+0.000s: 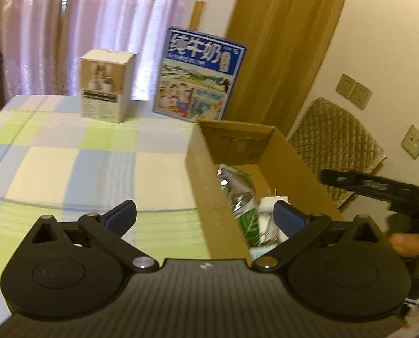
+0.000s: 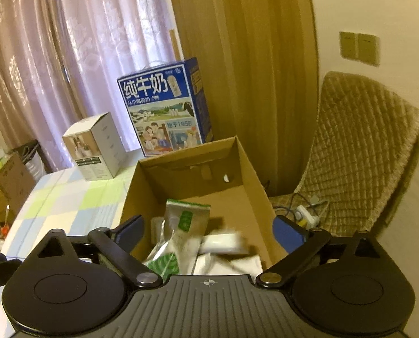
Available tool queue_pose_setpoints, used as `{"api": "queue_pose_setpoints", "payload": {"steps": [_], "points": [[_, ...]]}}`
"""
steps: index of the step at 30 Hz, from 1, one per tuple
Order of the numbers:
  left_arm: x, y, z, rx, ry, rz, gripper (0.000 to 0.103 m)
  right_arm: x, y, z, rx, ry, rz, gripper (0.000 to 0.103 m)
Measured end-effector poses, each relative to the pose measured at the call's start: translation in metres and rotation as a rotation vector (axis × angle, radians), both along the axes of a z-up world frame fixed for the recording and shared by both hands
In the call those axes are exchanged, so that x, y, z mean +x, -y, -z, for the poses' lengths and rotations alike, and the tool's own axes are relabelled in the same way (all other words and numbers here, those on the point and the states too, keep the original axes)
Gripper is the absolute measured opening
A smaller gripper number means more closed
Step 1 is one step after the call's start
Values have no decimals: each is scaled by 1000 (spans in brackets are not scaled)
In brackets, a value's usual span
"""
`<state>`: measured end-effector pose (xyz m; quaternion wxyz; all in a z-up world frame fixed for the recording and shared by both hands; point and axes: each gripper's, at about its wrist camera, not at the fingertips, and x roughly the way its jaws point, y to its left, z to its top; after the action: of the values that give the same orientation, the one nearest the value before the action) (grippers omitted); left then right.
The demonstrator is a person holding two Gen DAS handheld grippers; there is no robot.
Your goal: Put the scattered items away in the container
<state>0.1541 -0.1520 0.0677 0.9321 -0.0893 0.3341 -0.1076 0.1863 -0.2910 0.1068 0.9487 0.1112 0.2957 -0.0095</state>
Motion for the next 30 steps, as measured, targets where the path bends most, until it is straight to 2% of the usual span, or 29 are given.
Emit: {"api": "queue_pose_setpoints", "payload": {"steps": [2, 10, 15, 22, 30], "points": [[-14, -2, -1, 5, -6, 0, 102, -21, -4, -4, 4, 4, 0, 101], [-76, -1, -15, 22, -19, 27, 102, -109, -20, -19, 21, -15, 29, 101], [-113, 3, -22, 52, -17, 33, 102, -155, -27, -28, -19, -23, 45, 101], [-152, 12, -28, 56, -42, 23, 102, -198, -43, -38, -78, -64, 1, 101], [-186, 15, -41, 104, -12, 4, 102, -234, -47, -44, -69, -66, -8, 101]]}}
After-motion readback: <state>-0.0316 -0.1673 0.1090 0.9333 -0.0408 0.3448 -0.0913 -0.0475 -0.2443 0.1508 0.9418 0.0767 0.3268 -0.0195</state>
